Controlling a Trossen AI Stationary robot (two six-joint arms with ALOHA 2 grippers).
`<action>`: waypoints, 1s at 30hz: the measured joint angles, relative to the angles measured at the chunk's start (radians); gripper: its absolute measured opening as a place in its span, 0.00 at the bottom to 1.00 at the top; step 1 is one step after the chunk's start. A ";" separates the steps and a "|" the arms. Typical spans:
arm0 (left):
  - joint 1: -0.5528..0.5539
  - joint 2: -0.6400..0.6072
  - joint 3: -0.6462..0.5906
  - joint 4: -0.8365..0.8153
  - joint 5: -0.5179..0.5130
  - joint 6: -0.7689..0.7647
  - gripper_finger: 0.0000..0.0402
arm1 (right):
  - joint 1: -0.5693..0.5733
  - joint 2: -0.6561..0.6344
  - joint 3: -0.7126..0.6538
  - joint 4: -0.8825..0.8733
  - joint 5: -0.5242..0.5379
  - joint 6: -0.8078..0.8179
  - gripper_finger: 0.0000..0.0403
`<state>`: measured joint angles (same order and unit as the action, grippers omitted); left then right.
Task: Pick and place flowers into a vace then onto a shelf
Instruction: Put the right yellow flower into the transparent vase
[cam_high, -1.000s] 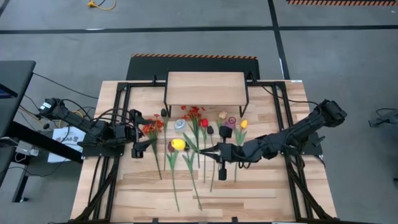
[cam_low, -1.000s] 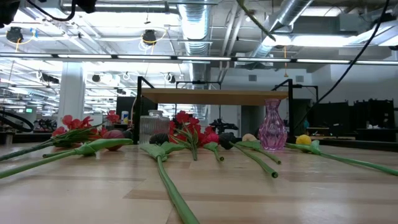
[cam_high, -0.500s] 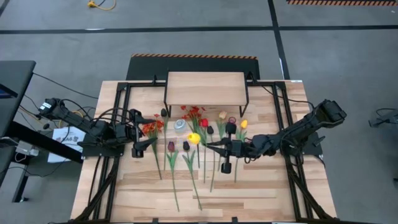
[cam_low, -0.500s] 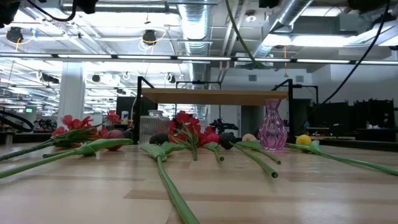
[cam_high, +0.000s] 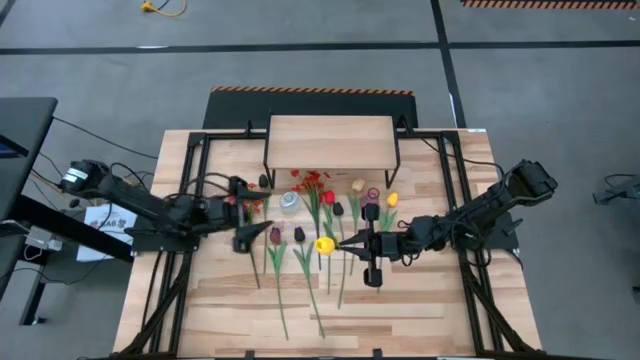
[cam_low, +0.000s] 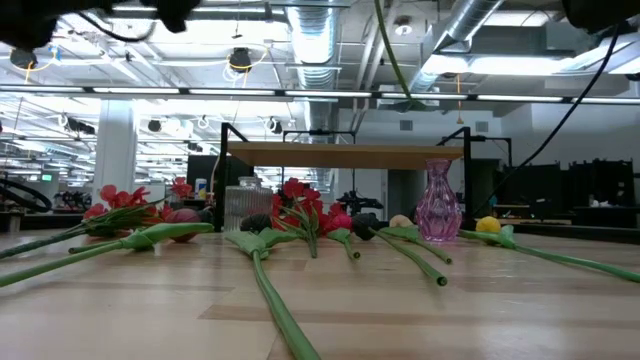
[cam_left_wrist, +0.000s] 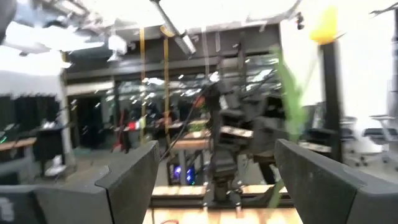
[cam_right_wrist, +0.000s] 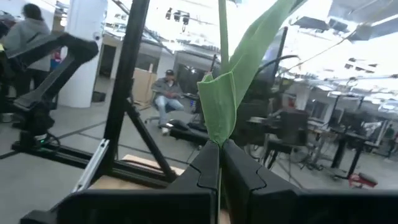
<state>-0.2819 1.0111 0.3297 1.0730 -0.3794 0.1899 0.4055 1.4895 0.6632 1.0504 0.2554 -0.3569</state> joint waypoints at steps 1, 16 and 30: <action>0.013 0.042 0.025 -0.001 0.002 -0.017 0.77 | 0.001 0.000 -0.004 -0.001 -0.001 0.009 0.00; 0.089 0.468 0.423 -0.195 -0.022 0.074 0.77 | -0.118 -0.026 -0.122 0.070 0.007 0.111 0.00; 0.090 0.470 0.435 -0.248 0.148 0.009 0.77 | -0.171 -0.078 -0.164 -0.003 -0.038 0.122 0.00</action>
<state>-0.1917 1.4815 0.7647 0.8254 -0.2314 0.1992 0.2344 1.4117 0.4992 1.0477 0.2171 -0.2353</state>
